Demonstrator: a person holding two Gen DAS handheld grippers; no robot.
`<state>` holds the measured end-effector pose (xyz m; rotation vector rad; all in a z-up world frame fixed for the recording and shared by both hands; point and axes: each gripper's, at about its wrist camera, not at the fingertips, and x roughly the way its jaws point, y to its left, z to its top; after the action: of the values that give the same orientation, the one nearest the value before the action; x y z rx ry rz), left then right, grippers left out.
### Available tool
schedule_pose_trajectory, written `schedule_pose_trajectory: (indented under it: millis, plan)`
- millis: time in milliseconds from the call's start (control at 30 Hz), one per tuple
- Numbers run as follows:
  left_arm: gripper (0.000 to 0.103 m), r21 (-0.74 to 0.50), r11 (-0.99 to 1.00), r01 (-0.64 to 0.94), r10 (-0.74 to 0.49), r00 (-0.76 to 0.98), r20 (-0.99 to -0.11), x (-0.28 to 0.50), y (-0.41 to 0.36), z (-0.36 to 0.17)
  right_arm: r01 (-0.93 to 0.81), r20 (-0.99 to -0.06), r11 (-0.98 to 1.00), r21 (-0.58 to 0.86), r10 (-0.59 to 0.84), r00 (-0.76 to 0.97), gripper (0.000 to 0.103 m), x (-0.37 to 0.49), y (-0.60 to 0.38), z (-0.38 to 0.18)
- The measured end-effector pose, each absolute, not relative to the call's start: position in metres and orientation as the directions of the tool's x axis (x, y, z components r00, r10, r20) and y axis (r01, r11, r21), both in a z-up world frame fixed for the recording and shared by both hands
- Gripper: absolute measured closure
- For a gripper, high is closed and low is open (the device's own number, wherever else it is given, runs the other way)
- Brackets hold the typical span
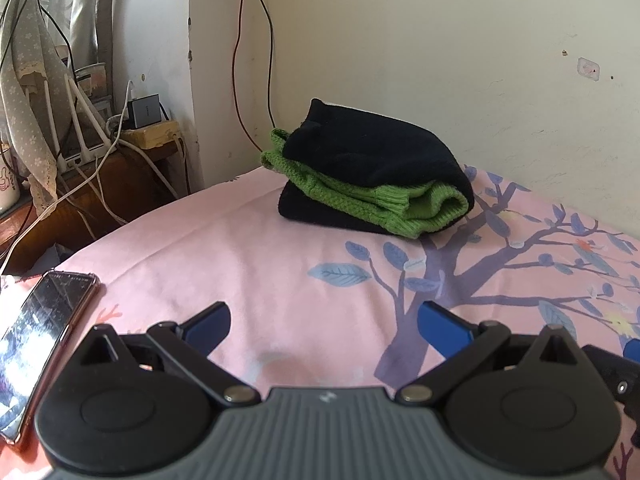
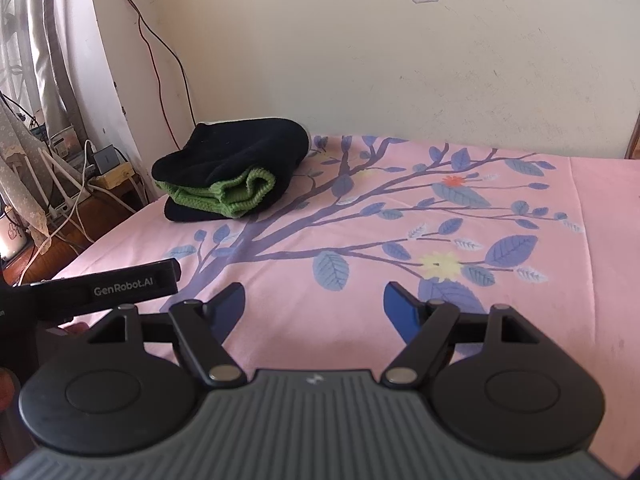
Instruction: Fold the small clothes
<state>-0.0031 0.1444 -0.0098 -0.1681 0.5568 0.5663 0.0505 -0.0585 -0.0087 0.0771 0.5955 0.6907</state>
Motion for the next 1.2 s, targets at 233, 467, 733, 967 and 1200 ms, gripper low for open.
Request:
schedule_pose_trajectory:
  millis: [233,467,733,967,1200]
  plan:
    - [0.0,0.021,0.836,-0.548,0.473,0.701,-0.533,-0.003,0.14,-0.01,-0.576,-0.493,0.771,0.272,0.625,0.605,0.024,0.052,-0.061,-0.009]
    - [0.0,0.026,0.843,-0.537,0.481,0.733,-0.481,-0.01,0.134,-0.007,-0.585,-0.491,0.763,0.274,0.634,0.597,0.023,0.052,-0.064,-0.009]
    - [0.0,0.013,0.828,-0.561,0.494,0.718,-0.49,-0.01,0.137,-0.007,-0.585,-0.49,0.759,0.287,0.641,0.591,0.021,0.054,-0.067,-0.009]
    - [0.0,0.081,0.813,-0.577,0.541,0.695,-0.474,-0.009,0.129,-0.006,-0.584,-0.49,0.754,0.299,0.647,0.584,0.02,0.056,-0.07,-0.01]
    - [0.0,0.067,0.827,-0.558,0.514,0.703,-0.491,-0.009,0.131,-0.007,-0.598,-0.493,0.748,0.288,0.651,0.578,0.02,0.054,-0.068,-0.009]
